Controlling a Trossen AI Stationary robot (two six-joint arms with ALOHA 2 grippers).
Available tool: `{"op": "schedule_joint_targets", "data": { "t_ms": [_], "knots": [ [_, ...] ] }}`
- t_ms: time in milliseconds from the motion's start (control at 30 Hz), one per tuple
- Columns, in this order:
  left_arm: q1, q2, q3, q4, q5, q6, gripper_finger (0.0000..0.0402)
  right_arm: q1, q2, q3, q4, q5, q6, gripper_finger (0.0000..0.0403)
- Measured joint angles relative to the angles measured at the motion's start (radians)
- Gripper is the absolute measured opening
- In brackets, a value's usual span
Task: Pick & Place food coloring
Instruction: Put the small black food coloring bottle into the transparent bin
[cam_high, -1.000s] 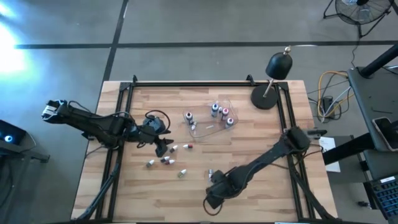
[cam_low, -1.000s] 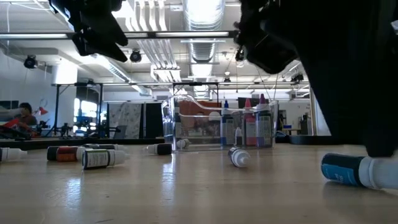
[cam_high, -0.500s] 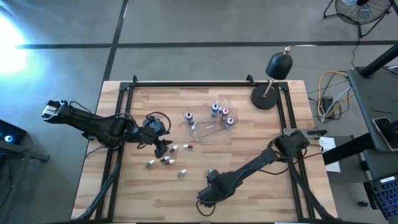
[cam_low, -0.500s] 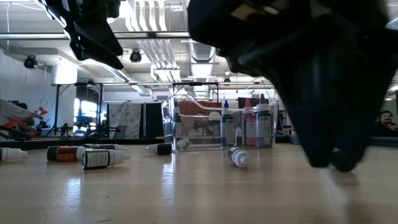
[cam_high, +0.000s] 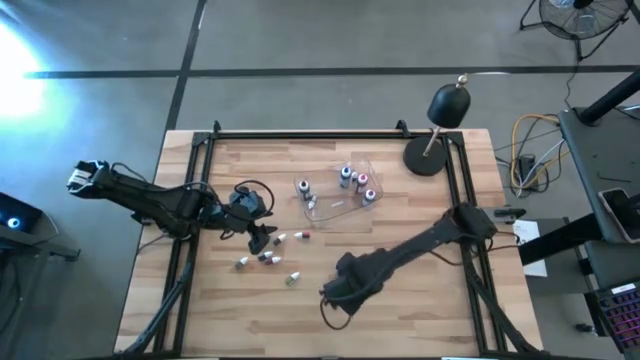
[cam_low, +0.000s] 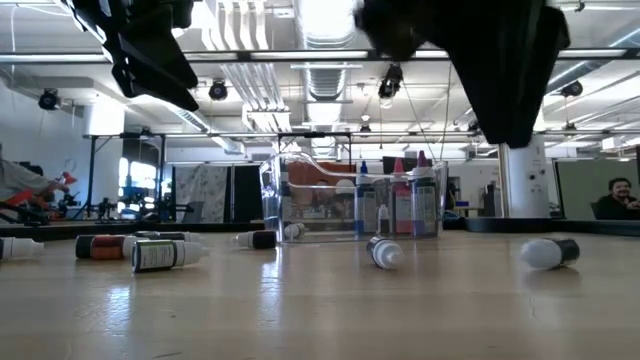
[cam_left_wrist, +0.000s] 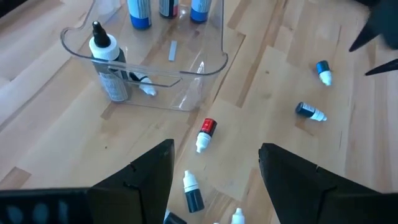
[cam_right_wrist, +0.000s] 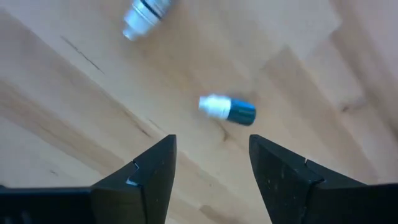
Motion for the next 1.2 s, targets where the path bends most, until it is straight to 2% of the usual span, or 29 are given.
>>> {"op": "schedule_joint_targets", "data": {
  "t_ms": [67, 133, 333, 533, 667, 800, 967, 1200],
  "knots": [
    [-0.001, 0.000, 0.000, 0.000, 0.000, -0.001, 0.0209, -0.018, 0.003, -0.049, 0.033, -0.064, 0.021, 0.0194],
    [-0.007, 0.000, 0.000, -0.001, 0.000, -0.005, 0.0209, -0.022, 0.008, -0.089, 0.067, -0.075, 0.015, 0.0194],
    [-0.022, 0.000, -0.006, -0.002, 0.000, -0.014, 0.0209, 0.011, 0.007, -0.106, 0.074, 0.089, -0.203, 0.0194],
    [-0.024, 0.000, -0.008, -0.002, 0.004, -0.025, 0.0209, 0.008, 0.008, -0.163, 0.101, 0.101, -0.457, 0.0194],
    [-0.023, 0.000, -0.008, -0.002, 0.102, -0.058, 0.0209, 0.041, -0.030, -0.220, 0.202, 0.153, -0.553, 0.0190],
    [-0.027, 0.000, -0.008, -0.004, 0.120, -0.094, 0.0209, 0.081, -0.077, -0.301, 0.275, 0.153, -0.584, 0.0183],
    [-0.026, 0.001, -0.008, -0.001, 0.118, -0.106, 0.0209, 0.101, -0.148, -0.398, 0.319, 0.162, -0.534, 0.0183],
    [-0.026, 0.002, -0.009, -0.002, 0.062, -0.095, 0.0209, 0.096, -0.233, -0.496, 0.406, 0.161, -0.579, 0.0185]
  ]
}}
